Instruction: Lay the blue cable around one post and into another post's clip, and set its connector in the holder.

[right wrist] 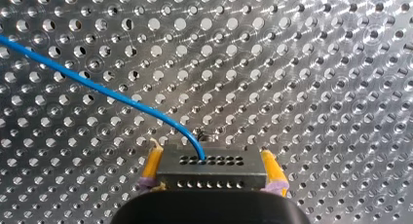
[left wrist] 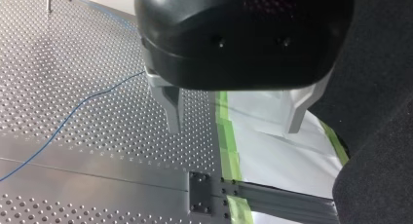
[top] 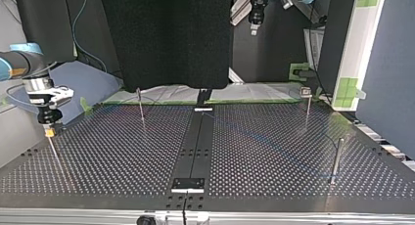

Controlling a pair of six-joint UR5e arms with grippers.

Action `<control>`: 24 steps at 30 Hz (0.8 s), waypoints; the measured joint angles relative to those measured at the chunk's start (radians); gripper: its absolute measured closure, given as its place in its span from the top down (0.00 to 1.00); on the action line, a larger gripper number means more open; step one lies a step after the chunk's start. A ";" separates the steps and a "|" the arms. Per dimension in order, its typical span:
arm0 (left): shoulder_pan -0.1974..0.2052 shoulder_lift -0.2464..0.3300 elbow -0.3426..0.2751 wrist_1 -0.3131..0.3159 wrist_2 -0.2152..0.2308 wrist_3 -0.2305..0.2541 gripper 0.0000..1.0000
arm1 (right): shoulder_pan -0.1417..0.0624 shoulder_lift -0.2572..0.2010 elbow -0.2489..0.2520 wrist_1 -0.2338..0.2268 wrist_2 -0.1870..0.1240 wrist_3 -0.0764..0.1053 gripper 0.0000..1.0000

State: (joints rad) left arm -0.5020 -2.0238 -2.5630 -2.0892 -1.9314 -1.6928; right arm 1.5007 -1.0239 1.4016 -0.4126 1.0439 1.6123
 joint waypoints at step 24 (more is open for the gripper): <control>0.000 0.000 0.000 0.001 0.001 0.004 1.00 | 0.004 -0.003 0.000 0.053 0.000 -0.001 0.99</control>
State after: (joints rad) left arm -0.5020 -2.0238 -2.5630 -2.0879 -1.9307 -1.6888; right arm 1.5052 -1.0270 1.4014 -0.3596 1.0439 1.6115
